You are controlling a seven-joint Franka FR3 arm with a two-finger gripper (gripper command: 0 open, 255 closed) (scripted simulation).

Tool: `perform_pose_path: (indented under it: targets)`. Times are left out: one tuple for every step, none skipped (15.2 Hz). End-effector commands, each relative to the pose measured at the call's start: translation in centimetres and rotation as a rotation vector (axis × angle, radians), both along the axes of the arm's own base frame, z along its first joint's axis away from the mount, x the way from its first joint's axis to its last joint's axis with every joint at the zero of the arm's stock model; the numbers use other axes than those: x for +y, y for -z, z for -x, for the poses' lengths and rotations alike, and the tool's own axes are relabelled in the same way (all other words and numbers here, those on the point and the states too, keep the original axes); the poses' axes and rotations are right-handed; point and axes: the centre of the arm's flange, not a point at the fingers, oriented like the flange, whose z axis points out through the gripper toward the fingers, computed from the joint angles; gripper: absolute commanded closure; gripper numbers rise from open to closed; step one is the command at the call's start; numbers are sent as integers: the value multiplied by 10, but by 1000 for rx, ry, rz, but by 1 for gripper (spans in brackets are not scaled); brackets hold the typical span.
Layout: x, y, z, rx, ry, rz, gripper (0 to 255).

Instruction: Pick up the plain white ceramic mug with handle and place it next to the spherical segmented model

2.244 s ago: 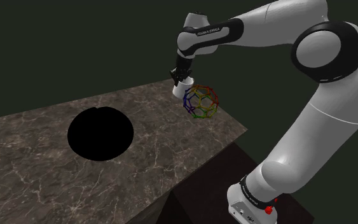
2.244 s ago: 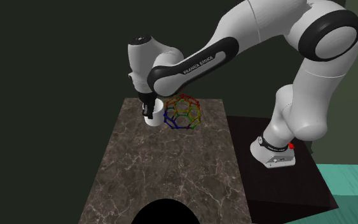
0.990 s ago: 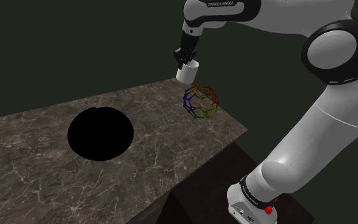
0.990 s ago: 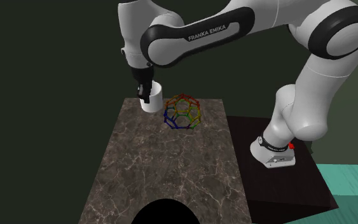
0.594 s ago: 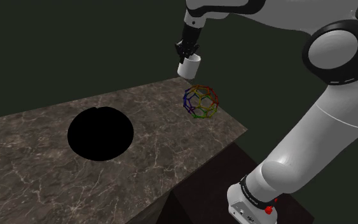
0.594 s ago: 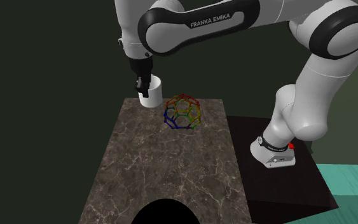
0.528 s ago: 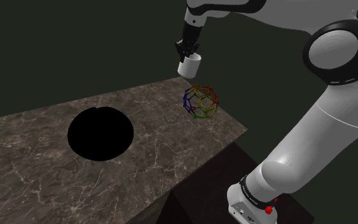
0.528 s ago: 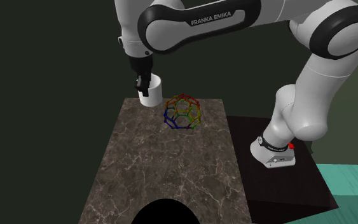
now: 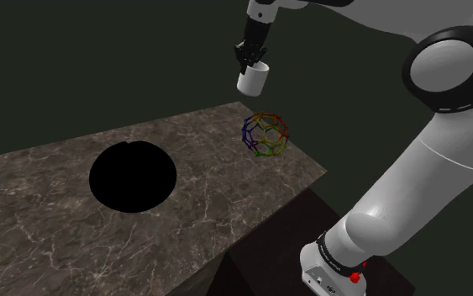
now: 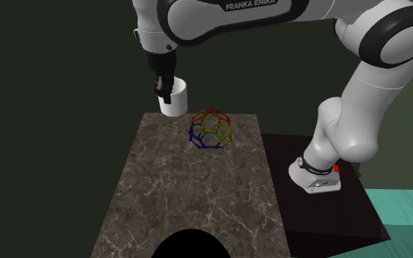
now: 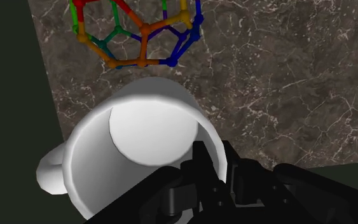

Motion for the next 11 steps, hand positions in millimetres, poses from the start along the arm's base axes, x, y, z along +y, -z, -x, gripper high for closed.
perform_pose_path:
  targets:
    - [12, -2, 17, 0, 0, 0, 255]
    - [20, -2, 27, 0, 0, 0, 255]
    - [28, -2, 38, 0, 0, 0, 255]
    - [35, -2, 49, 0, 0, 0, 255]
    - [43, -2, 59, 0, 0, 0, 255]
    - [51, -2, 70, 0, 0, 0, 255]
    - [59, -2, 81, 0, 0, 0, 255]
    - [66, -2, 91, 0, 0, 0, 255]
    - [74, -3, 102, 0, 0, 0, 255]
    - [82, -3, 113, 0, 0, 0, 255]
    - [90, -3, 124, 0, 0, 0, 255]
